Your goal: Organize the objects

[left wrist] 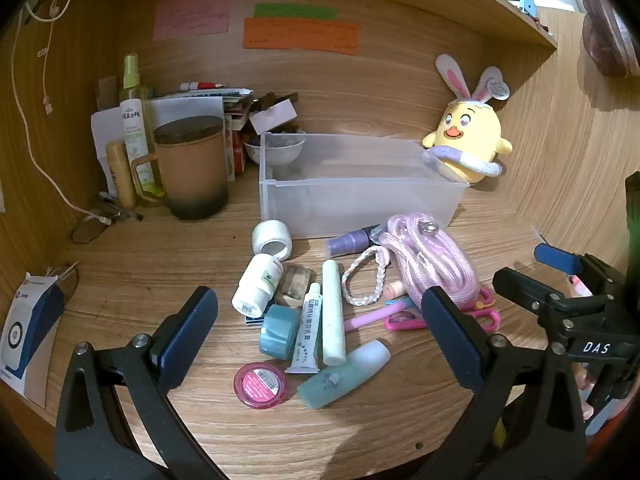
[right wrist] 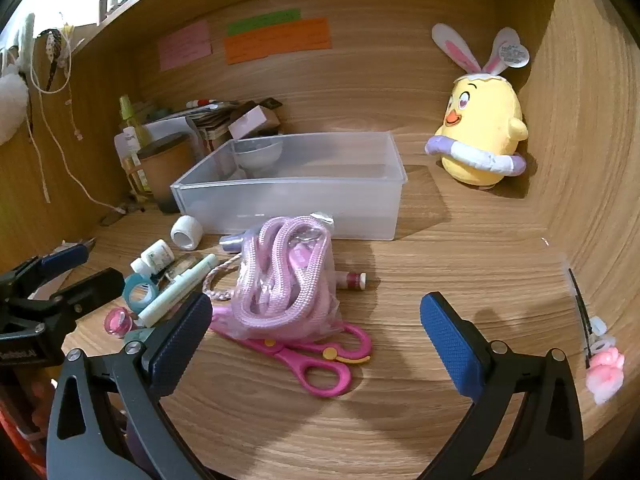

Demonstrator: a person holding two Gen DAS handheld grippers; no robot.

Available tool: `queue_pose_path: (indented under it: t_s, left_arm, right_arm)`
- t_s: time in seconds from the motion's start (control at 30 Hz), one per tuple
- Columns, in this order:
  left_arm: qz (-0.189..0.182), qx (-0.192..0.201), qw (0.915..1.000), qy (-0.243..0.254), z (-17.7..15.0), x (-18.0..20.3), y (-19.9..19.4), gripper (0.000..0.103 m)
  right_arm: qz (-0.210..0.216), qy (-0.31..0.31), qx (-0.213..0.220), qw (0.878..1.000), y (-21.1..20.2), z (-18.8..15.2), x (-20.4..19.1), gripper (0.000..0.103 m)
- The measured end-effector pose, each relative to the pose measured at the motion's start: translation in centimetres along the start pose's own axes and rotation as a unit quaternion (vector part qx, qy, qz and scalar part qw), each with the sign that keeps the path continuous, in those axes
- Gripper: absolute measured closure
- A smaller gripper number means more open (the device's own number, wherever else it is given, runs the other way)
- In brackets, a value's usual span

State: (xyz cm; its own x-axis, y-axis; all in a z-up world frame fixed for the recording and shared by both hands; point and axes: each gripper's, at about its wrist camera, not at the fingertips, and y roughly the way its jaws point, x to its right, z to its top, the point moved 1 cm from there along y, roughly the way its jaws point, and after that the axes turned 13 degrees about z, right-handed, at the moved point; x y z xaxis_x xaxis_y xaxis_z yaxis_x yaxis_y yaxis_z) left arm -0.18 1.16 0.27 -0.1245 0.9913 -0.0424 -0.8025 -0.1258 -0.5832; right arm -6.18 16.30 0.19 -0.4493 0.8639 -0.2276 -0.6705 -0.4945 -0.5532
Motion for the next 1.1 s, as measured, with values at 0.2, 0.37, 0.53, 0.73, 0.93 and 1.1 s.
queue_pose_path:
  t_s: [0.2, 0.37, 0.53, 0.73, 0.93, 1.1]
  left_arm:
    - [0.002, -0.001, 1.0000, 0.001, -0.3, 0.2, 0.0, 0.000]
    - [0.004, -0.004, 1.0000, -0.001, -0.2, 0.0, 0.0, 0.000]
    - [0.005, -0.007, 1.0000, -0.002, -0.3, -0.1, 0.2, 0.000]
    - [0.006, -0.009, 0.9999, -0.003, -0.4, -0.2, 0.3, 0.000]
    - [0.006, -0.010, 0.9999, -0.004, -0.5, -0.3, 0.4, 0.000]
    - [0.007, -0.011, 0.9999, -0.005, -0.4, -0.3, 0.4, 0.000]
  right_arm:
    - [0.002, -0.004, -0.002, 1.000, 0.1, -0.1, -0.2, 0.000]
    - [0.004, -0.012, -0.001, 1.000, -0.1, -0.1, -0.6, 0.000]
    - [0.009, -0.020, 0.001, 1.000, -0.1, -0.1, -1.1, 0.000]
    - [0.011, -0.023, 0.005, 1.000, -0.2, 0.0, -1.3, 0.000]
    - [0.013, -0.020, 0.003, 1.000, -0.1, 0.1, -1.2, 0.000]
    - [0.014, -0.020, 0.003, 1.000, -0.2, 0.2, -1.2, 0.000]
